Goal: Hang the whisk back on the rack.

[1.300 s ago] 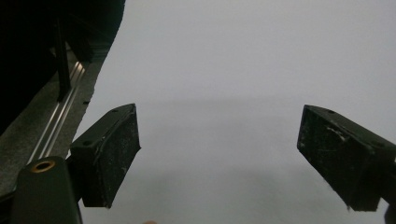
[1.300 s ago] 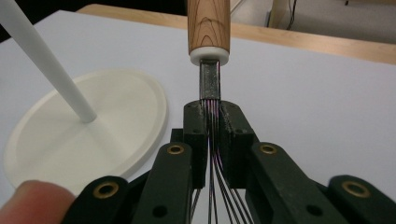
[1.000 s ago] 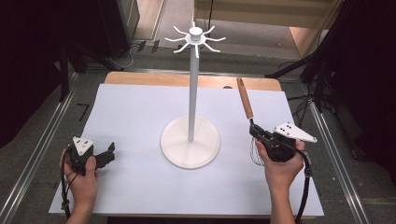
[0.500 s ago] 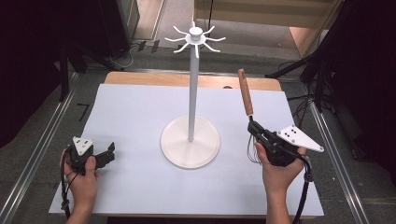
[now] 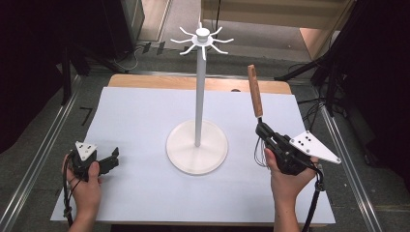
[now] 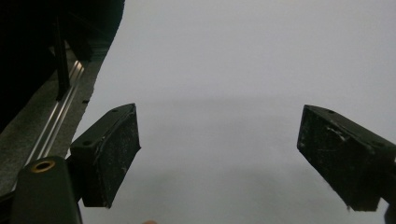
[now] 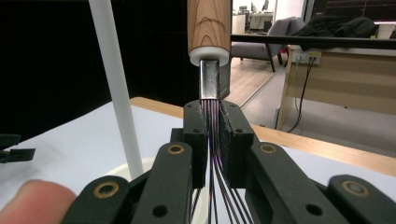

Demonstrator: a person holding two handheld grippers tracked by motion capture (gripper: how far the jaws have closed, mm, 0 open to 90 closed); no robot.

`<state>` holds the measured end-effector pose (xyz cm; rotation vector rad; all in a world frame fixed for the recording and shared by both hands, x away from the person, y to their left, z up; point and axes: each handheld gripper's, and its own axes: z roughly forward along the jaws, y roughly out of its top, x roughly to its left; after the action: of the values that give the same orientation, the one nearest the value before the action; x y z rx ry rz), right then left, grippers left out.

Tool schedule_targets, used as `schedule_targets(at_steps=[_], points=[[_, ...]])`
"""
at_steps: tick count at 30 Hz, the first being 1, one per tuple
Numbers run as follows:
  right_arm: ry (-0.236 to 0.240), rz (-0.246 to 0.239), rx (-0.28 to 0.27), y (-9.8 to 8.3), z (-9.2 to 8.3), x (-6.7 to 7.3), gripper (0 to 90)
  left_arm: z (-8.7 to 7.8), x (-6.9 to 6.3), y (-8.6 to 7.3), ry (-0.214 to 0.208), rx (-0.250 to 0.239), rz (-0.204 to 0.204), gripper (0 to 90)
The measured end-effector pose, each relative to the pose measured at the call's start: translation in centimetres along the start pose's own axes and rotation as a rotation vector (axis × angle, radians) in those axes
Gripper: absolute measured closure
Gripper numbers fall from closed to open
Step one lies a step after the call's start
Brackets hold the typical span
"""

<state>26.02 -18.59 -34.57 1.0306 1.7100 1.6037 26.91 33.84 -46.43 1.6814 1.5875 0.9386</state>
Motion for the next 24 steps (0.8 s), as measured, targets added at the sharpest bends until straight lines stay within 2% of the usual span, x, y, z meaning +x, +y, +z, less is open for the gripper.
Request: schedule_targets(at_steps=[24], points=[[0.050, -0.044, -0.123, 2.1, -0.8, 1.6, 84.2, 0.0, 0.0, 0.0, 0.000, -0.001, 0.000, 14.0]])
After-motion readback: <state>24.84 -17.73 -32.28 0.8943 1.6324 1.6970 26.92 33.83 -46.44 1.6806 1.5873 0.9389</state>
